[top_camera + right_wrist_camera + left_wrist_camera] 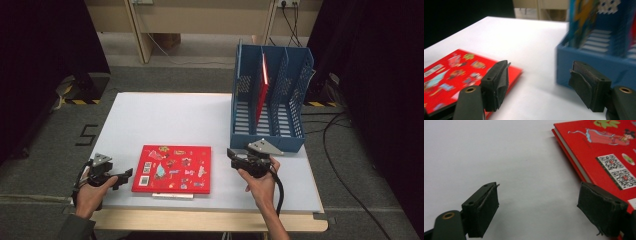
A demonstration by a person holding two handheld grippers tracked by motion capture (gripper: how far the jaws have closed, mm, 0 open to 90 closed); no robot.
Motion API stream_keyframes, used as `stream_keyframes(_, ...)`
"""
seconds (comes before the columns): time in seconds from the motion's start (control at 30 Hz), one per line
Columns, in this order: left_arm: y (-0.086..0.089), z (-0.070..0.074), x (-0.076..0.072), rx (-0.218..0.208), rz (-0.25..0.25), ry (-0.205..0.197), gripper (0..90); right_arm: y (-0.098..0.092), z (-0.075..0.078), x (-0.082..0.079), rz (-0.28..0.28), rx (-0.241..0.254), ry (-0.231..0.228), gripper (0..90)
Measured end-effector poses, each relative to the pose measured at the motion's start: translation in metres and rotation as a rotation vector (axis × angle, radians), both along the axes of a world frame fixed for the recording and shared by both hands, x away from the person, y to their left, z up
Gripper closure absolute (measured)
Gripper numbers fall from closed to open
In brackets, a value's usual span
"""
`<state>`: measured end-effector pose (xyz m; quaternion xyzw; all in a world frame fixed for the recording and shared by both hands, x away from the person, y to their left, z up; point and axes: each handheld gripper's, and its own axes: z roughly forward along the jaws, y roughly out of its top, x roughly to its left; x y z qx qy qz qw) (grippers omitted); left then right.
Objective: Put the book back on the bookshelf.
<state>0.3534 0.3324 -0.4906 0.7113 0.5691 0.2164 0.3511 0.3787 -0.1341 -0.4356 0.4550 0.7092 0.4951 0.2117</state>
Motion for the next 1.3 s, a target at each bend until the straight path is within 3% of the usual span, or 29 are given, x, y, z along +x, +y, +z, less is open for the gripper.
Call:
stream_keyframes(0.07,-0.003,-0.001,-0.001,-0.012,-0.010,0.002,15.9,0.008,-0.005,-0.003,0.032,-0.022,0.018,28.0)
stream_keyframes(0.2,-0.008,-0.001,-0.003,0.007,-0.025,0.001,18.0,0.023,-0.017,-0.008,0.092,-0.024,0.059,27.2)
stream_keyframes(0.3,-0.007,0.000,-0.002,-0.006,-0.022,-0.004,17.4,0.032,-0.023,-0.010,0.119,-0.041,0.072,27.4)
stream_keyframes(0.4,-0.007,0.001,-0.003,-0.007,-0.021,-0.016,17.4,0.036,-0.026,-0.010,0.134,-0.013,0.104,27.5)
stream_keyframes(0.5,-0.008,0.001,-0.004,-0.010,-0.017,-0.027,18.0,0.038,-0.029,-0.011,0.138,-0.025,0.112,27.6)
stream_keyframes(0.63,-0.007,0.005,-0.006,-0.099,-0.018,-0.050,17.4,0.043,-0.033,-0.012,0.155,-0.052,0.122,27.5)
stream_keyframes(0.8,-0.015,0.004,-0.009,-0.103,-0.082,-0.031,27.5,0.045,-0.035,-0.013,0.163,-0.058,0.129,27.5)
stream_keyframes(0.97,-0.022,0.004,-0.011,-0.107,-0.125,-0.023,28.1,0.046,-0.037,-0.013,0.155,-0.062,0.139,28.0)
stream_keyframes(1.17,-0.031,0.002,-0.012,-0.198,-0.208,0.022,35.1,0.048,-0.042,-0.013,0.164,-0.051,0.163,28.5)
stream_keyframes(1.3,-0.036,0.005,-0.015,-0.162,-0.222,0.014,35.4,0.050,-0.045,-0.012,0.165,-0.053,0.182,28.8)
